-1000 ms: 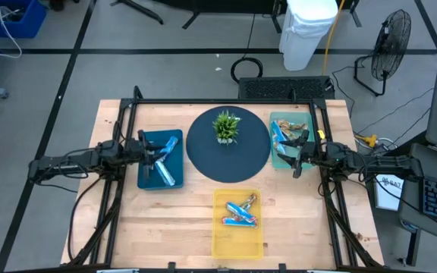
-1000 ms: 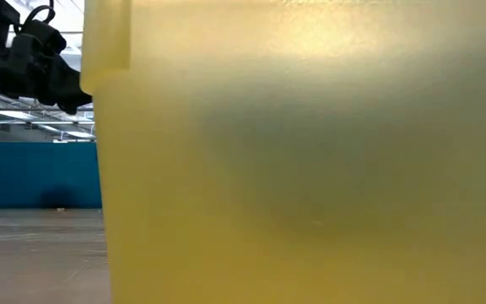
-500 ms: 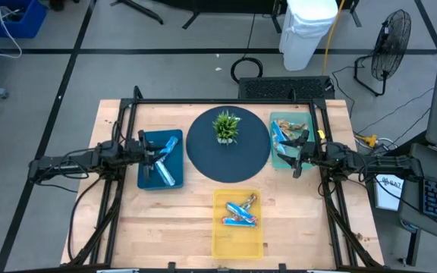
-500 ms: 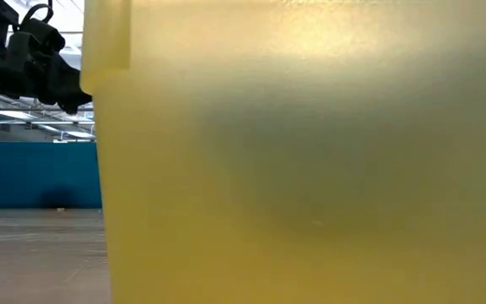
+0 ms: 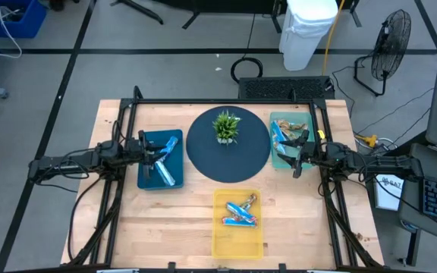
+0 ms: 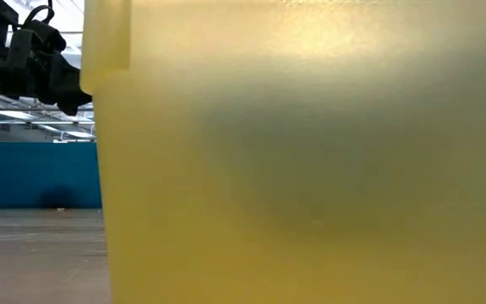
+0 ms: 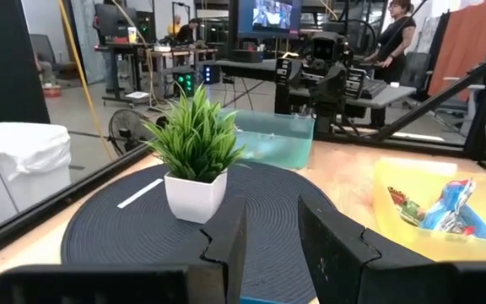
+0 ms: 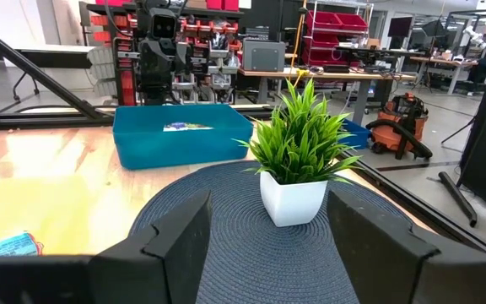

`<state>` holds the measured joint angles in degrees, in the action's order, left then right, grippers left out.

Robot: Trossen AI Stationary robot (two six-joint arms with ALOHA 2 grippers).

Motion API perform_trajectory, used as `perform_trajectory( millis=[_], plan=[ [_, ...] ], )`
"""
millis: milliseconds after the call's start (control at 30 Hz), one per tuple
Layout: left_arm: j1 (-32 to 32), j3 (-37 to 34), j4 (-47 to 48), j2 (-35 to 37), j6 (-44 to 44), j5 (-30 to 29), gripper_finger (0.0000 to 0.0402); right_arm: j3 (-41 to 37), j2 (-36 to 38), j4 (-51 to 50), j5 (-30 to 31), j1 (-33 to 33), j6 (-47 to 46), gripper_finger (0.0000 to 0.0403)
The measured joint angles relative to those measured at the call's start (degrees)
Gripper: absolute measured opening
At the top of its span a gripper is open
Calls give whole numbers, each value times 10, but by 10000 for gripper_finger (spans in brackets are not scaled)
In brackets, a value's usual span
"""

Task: Pick and place Granola Bars by type
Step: Return to Home Position

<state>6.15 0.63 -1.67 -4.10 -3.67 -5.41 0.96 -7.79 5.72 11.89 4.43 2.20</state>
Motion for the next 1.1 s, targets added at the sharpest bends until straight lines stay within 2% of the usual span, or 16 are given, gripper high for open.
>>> perform_trajectory(
  millis=[233, 1100],
  plan=[
    [0, -1, -27, 0, 2, -2, 113, 0, 0, 0, 0, 0, 0, 226],
    [0, -1, -30, 0, 2, -2, 113, 0, 0, 0, 0, 0, 0, 226]
  ],
)
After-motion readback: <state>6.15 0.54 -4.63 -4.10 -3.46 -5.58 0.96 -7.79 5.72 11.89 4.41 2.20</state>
